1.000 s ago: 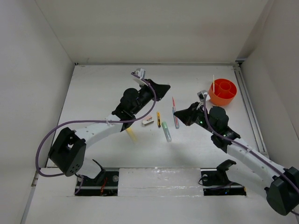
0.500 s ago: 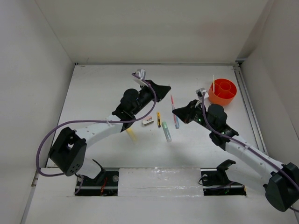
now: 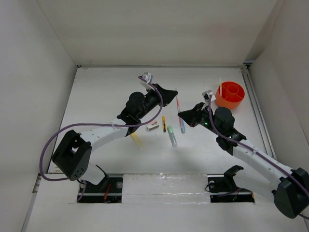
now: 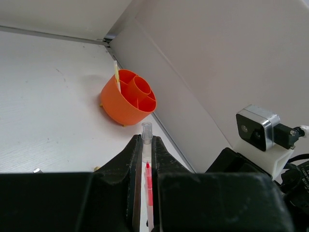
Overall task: Sort the stationery into containers
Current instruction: Close the pen cap on the pen.
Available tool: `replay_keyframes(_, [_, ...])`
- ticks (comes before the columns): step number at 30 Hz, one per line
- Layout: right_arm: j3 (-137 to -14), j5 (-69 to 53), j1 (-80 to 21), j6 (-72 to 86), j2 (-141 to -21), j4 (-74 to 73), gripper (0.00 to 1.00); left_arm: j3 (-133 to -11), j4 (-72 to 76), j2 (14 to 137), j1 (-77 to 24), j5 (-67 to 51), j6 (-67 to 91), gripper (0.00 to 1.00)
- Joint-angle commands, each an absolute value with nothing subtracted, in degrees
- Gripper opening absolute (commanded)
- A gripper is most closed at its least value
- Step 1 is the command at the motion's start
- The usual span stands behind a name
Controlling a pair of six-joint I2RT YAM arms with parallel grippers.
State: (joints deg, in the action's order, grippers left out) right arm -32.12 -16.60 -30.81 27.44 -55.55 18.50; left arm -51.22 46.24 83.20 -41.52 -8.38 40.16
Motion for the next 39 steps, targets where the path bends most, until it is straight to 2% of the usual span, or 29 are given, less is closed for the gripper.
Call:
replay_keyframes(1, [-34.8,-15.91,-31.2,26.63,-55.37,22.59,0.0,-51.42,50.36,82.97,-41.4,-9.76,39.99,0.0])
replay_keyframes(29, [-38.05,-16.61,-27.6,26.1,-57.04,22.06,0.0,-49.31,52.56,83.58,-41.4,-13.27,38.77,0.0])
replay_keyframes(36, [-39.98,-17.23,-26.46,27.15,-58.18,26.45,0.0,-46.85,53.61,84.11,-42.01,-13.27,41.04,0.0])
replay_keyframes(39, [-39.99,-17.75,-26.46,27.77,-60.55,32.59,0.0,-46.85,54.75,84.64,-42.01,-13.79,43.24,0.0])
